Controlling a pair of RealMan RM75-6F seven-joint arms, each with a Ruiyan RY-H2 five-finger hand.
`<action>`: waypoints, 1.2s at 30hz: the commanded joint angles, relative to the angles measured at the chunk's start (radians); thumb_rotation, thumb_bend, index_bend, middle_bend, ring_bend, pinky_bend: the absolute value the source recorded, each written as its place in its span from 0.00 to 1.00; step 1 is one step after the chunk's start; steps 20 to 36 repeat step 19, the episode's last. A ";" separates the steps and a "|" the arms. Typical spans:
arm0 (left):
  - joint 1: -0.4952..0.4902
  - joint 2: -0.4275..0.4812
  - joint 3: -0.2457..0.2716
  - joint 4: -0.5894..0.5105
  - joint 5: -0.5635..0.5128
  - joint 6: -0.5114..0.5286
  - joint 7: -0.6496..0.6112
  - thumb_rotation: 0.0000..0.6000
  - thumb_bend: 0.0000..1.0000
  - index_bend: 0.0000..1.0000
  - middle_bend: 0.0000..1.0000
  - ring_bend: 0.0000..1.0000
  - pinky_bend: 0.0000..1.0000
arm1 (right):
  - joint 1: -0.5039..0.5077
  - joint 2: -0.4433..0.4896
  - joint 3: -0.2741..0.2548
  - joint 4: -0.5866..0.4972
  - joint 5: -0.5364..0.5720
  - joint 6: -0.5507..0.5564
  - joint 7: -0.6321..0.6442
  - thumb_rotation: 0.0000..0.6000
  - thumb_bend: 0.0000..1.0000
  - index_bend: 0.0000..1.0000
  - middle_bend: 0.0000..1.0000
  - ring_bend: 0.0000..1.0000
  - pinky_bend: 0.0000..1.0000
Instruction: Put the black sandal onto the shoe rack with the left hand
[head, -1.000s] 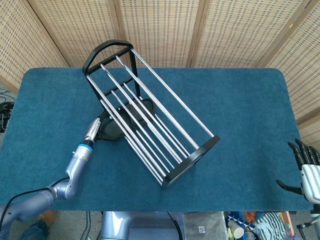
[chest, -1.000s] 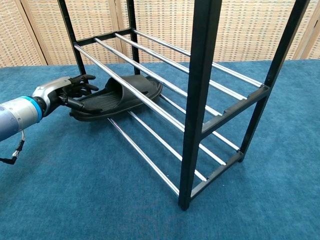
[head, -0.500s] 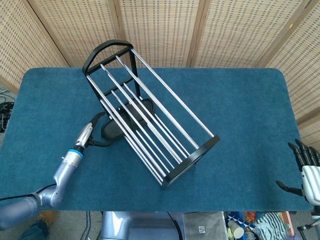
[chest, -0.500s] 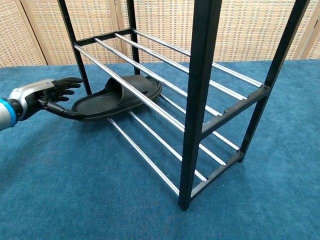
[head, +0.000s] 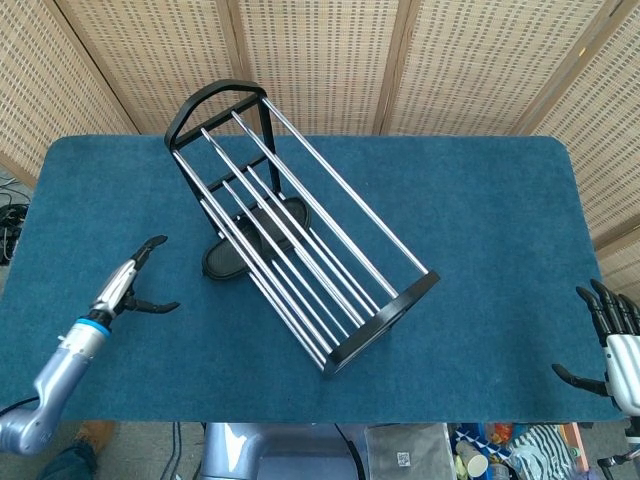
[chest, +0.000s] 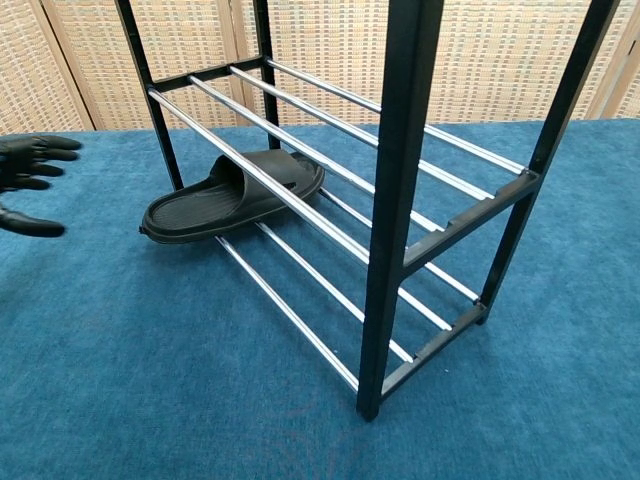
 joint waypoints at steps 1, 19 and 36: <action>0.083 0.102 0.035 -0.079 0.026 0.118 0.073 1.00 0.12 0.00 0.00 0.00 0.00 | -0.002 0.003 -0.002 -0.002 -0.008 0.005 0.003 1.00 0.00 0.00 0.00 0.00 0.00; 0.330 0.047 0.080 -0.116 0.097 0.683 0.749 1.00 0.12 0.00 0.00 0.00 0.00 | -0.016 -0.029 0.012 0.018 -0.029 0.071 -0.078 1.00 0.00 0.00 0.00 0.00 0.00; 0.330 0.047 0.080 -0.116 0.097 0.683 0.749 1.00 0.12 0.00 0.00 0.00 0.00 | -0.016 -0.029 0.012 0.018 -0.029 0.071 -0.078 1.00 0.00 0.00 0.00 0.00 0.00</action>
